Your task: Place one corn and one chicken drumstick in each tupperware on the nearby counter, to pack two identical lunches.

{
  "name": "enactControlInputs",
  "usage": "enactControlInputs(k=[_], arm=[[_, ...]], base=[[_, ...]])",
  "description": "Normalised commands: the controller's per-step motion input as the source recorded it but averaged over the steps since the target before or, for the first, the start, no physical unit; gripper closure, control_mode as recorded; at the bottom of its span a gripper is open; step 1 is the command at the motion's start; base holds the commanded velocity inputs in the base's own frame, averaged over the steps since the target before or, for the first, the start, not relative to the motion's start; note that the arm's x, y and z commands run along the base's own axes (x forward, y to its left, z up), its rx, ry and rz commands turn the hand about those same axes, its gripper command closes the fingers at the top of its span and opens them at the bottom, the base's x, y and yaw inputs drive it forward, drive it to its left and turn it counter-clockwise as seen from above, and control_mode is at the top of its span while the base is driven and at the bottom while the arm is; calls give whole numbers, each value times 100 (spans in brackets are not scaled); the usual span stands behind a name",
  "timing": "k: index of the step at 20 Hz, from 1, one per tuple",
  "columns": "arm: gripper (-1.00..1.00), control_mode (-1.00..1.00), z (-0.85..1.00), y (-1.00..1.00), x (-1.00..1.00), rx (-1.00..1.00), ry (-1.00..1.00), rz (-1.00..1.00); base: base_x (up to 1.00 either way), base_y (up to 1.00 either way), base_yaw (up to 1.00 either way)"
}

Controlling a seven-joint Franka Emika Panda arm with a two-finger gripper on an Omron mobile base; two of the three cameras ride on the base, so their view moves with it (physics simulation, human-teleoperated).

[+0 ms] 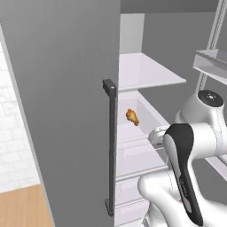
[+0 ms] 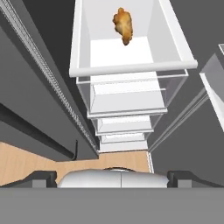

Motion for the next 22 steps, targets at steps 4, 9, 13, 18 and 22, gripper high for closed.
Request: enactControlInputs(k=[4, 9, 13, 18, 22], arm=[[-100, 100, 0, 0, 0, 0, 0, 0], [-100, -100, 0, -1, 5, -1, 0, 0], [-100, -100, -10, 0, 26, -10, -9, -1], [-100, -100, -15, -1, 40, -5, -24, -3], [-100, -100, -32, -28, 74, 0, -10, 0]], base=[[14, 0, 0], [7, -1, -1], [0, 0, 0], [0, 0, 0], [0, 0, 0]])
